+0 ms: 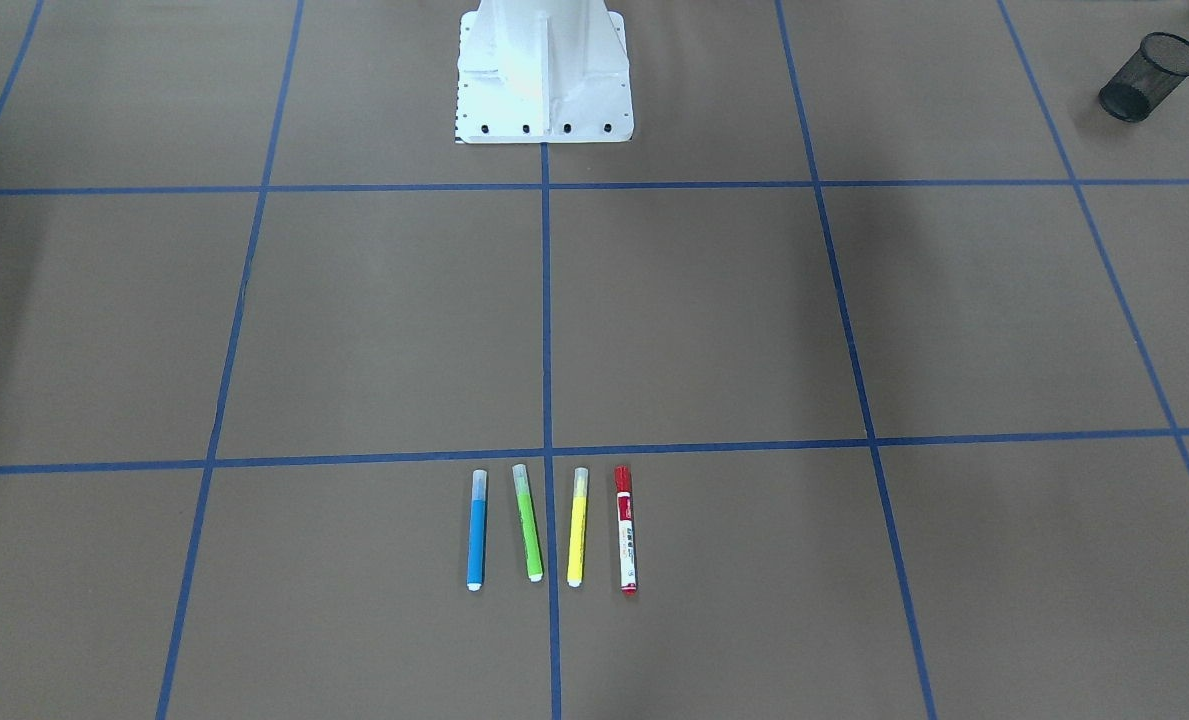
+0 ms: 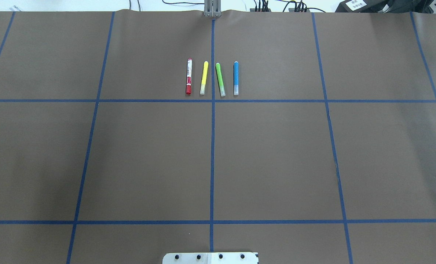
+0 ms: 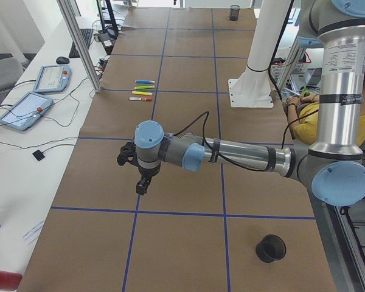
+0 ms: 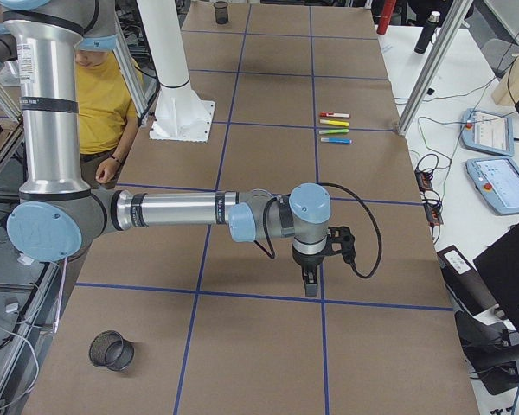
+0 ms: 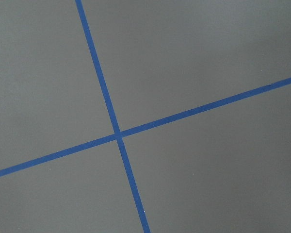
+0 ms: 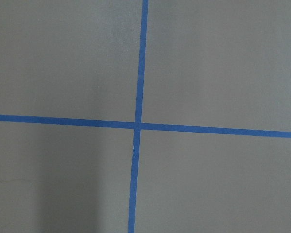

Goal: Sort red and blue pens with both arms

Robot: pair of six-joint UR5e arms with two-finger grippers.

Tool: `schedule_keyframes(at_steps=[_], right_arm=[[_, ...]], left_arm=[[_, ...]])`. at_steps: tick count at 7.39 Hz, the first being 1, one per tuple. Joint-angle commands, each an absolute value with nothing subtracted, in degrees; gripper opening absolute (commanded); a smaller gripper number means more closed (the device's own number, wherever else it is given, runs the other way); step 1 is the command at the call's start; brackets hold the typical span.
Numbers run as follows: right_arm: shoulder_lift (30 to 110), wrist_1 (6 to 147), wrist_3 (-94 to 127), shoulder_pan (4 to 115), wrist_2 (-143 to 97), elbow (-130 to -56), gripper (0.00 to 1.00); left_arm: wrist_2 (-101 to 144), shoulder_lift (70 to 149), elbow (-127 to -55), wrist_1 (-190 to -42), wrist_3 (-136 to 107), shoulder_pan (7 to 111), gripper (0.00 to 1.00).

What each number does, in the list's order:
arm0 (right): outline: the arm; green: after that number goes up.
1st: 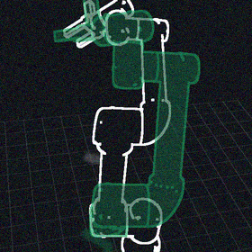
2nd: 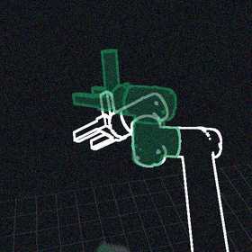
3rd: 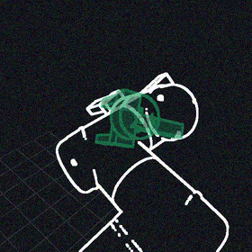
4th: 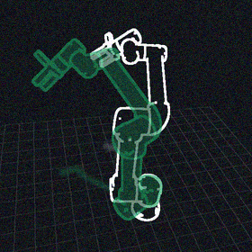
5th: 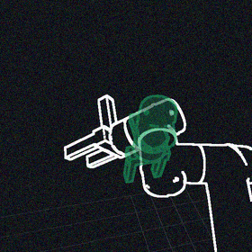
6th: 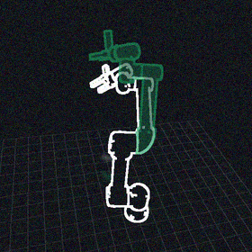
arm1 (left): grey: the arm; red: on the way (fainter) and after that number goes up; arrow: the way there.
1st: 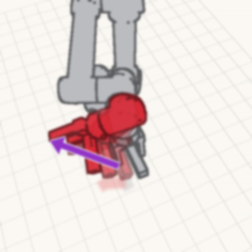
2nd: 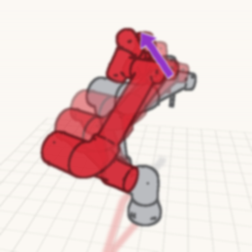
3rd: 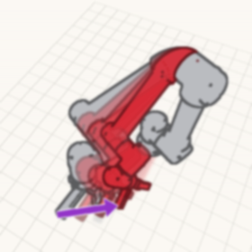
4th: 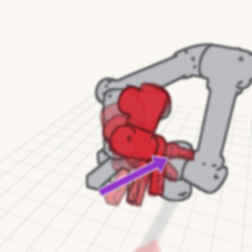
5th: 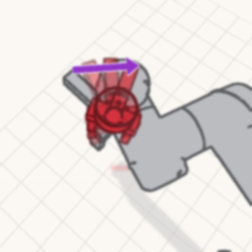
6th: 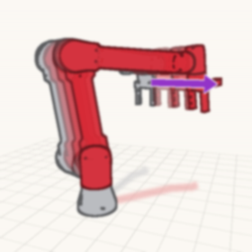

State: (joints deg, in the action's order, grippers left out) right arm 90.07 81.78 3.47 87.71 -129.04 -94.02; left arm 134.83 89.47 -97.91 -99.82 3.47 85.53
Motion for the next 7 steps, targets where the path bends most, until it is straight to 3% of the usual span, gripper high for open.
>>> schedule_keyframes(at_steps=[1, 2, 3, 7], right_arm=[[89.4, 77.0, 4.0, 83.9, -128.9, -93.8, 1.0], [88.9, 77.0, 4.0, 83.4, -129.0, -94.0, 1.0], [88.6, 76.9, 3.8, 81.8, -128.8, -93.9, 1.0], [89.9, 65.6, 6.8, 80.6, -130.9, -90.4, 1.0]], left_arm=[[134.7, 90.1, -98.1, -100.0, 3.5, 85.6, 1.0], [134.8, 91.0, -97.4, -99.8, 2.6, 85.4, 1.0], [136.5, 97.1, -94.8, -97.2, -2.4, 84.0, 1.0], [141.0, 98.0, -93.3, -103.0, -5.1, 81.5, 1.0]])
